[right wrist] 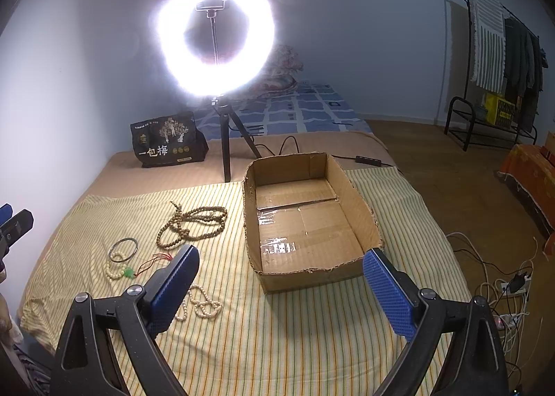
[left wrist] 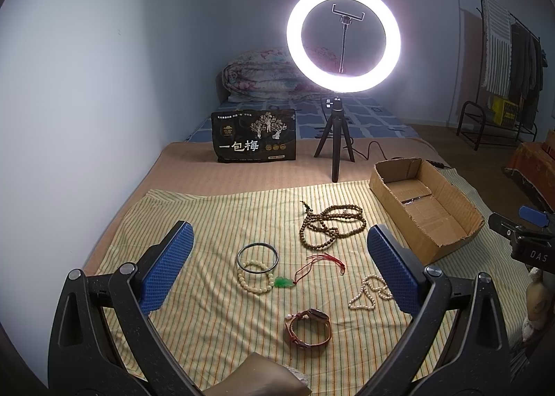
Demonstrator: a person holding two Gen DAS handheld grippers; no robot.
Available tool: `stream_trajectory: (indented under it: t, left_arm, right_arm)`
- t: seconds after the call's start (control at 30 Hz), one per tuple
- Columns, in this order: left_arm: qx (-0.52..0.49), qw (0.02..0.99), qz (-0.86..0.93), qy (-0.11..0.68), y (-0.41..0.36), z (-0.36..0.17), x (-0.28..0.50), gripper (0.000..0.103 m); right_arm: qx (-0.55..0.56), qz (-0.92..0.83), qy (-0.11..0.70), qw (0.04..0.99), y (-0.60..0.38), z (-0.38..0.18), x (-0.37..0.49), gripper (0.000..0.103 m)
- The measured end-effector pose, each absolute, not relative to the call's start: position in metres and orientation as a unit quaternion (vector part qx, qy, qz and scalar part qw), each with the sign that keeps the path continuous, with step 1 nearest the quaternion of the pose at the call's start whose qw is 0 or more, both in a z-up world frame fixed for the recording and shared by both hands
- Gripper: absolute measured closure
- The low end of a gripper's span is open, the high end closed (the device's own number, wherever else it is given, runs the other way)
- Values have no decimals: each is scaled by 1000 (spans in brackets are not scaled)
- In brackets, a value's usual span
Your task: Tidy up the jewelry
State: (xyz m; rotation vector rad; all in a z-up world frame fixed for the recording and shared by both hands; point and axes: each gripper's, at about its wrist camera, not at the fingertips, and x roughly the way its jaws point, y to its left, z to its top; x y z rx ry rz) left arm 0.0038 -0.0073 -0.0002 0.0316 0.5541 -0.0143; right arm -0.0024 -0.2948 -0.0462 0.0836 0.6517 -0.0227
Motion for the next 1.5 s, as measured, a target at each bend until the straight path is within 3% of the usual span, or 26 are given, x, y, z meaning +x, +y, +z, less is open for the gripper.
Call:
stream_trajectory:
  t: [1.5]
  left_arm:
    - [22, 957, 0, 289, 5, -9, 6, 1]
  right_arm:
    - [23, 10, 328, 944, -282, -53, -4, 6]
